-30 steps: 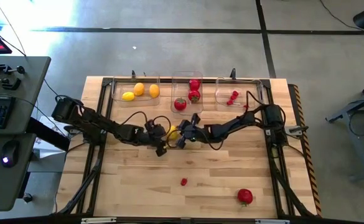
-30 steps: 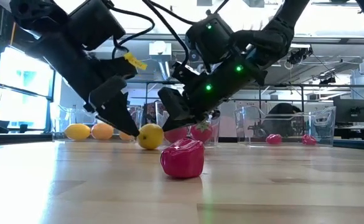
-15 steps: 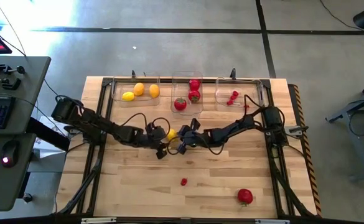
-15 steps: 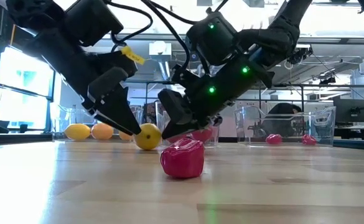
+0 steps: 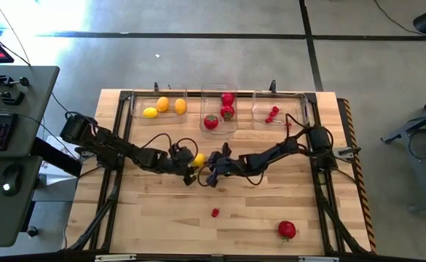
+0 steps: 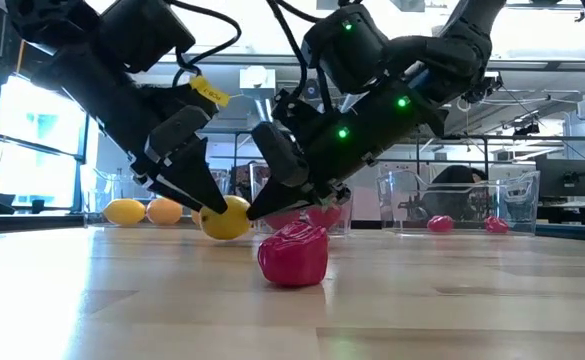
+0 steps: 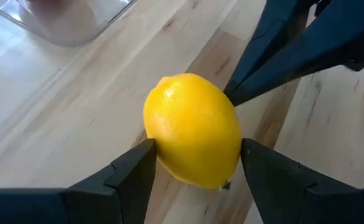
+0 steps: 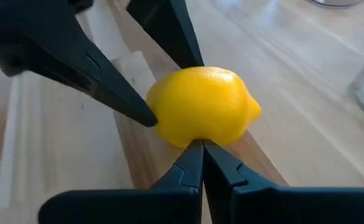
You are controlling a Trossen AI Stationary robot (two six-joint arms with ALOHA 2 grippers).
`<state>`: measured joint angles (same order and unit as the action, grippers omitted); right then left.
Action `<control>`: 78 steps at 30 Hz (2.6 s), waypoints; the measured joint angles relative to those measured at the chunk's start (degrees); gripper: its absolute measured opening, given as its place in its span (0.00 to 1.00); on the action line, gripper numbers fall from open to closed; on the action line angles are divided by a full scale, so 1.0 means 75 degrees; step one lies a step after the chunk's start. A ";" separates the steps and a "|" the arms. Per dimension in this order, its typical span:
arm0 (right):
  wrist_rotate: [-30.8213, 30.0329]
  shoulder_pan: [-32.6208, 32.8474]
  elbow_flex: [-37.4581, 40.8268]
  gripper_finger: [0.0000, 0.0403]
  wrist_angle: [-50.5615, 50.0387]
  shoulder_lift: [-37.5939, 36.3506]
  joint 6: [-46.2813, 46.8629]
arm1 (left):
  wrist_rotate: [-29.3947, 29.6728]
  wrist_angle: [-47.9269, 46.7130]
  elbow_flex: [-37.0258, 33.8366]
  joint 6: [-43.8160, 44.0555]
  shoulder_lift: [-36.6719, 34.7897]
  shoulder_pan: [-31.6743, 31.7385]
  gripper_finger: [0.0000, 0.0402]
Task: Sort produce into baskets
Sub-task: Put the lemon into the left transparent bin
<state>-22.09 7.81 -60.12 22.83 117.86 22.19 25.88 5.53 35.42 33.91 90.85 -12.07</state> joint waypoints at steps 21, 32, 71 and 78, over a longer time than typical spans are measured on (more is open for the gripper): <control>0.0502 0.0009 -0.0321 0.00 0.0292 0.0446 -0.0140 | -0.0594 0.0305 0.0032 -0.0544 0.0306 0.0517 0.55; 0.0393 0.0019 -0.0332 0.00 -0.0812 -0.0066 -0.0650 | -0.0530 0.0007 0.0003 -0.1028 0.0068 0.0515 0.39; -0.0996 0.0523 -0.0321 0.00 -0.2982 -0.1338 -0.1112 | -0.2864 -0.5756 0.2183 -0.3887 -0.1600 0.7785 0.36; -0.0997 0.0522 -0.0321 0.00 -0.2985 -0.1335 -0.1171 | -0.3387 -0.5531 0.2183 -0.4214 -0.0863 0.7873 0.36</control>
<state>-29.57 11.73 -62.52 0.45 107.85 13.41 0.48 -35.96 51.79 2.31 84.38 46.98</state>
